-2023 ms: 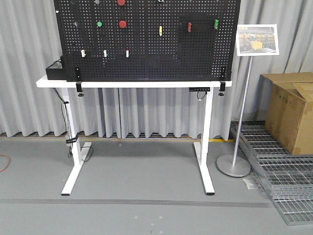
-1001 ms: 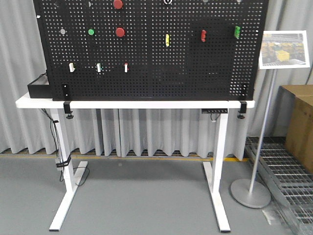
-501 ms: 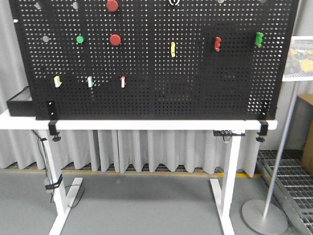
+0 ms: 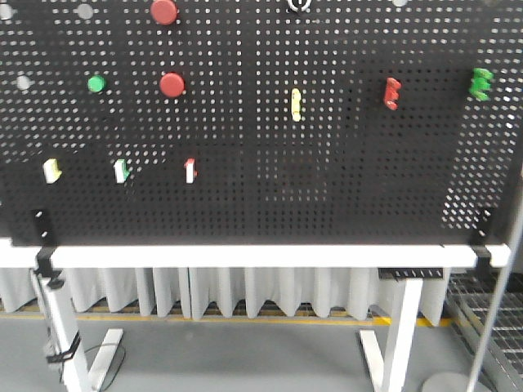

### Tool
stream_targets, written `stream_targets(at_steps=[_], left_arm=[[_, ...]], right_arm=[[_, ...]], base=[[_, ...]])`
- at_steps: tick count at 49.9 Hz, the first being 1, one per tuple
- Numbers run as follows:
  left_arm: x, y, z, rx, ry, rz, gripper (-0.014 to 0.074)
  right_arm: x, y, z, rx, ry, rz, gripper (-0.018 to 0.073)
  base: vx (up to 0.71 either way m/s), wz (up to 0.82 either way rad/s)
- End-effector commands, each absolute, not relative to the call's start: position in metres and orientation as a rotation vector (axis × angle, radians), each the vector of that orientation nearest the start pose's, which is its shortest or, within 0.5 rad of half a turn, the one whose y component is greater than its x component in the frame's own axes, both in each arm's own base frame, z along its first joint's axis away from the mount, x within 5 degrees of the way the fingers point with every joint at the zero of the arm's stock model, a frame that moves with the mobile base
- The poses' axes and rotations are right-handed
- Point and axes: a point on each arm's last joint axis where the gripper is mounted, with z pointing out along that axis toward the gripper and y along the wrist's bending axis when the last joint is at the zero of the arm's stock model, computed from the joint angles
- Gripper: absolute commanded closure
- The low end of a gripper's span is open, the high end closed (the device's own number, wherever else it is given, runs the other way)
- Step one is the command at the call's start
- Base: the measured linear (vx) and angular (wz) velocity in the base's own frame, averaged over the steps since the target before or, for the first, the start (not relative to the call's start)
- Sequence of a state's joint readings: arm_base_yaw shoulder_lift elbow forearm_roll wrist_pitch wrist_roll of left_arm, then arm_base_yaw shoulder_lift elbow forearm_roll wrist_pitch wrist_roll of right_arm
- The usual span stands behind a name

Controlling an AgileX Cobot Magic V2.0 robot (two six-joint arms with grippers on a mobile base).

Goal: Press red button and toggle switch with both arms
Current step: 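Drive the base forward up to the black pegboard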

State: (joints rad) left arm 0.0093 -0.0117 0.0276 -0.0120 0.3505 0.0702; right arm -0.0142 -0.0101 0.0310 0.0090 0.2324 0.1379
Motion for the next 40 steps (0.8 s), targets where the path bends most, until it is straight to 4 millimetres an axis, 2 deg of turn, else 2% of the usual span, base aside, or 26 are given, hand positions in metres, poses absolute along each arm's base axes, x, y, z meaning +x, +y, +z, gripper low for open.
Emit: stream_targets(at_steps=[1,40], left_arm=[[0.0551,0.0,0.1709,0.037,1.795,0.035,0.0594],[0.0551,0.0,0.1709,0.037,1.795,0.035,0.0594]], right_arm=[[0.0559,-0.0011,0.187,0.133,1.644,0.093,0.0559],[0.0559,-0.0011,0.187,0.133,1.644,0.093,0.0559]], base=[[0.35,-0.01],[0.26,0.0]])
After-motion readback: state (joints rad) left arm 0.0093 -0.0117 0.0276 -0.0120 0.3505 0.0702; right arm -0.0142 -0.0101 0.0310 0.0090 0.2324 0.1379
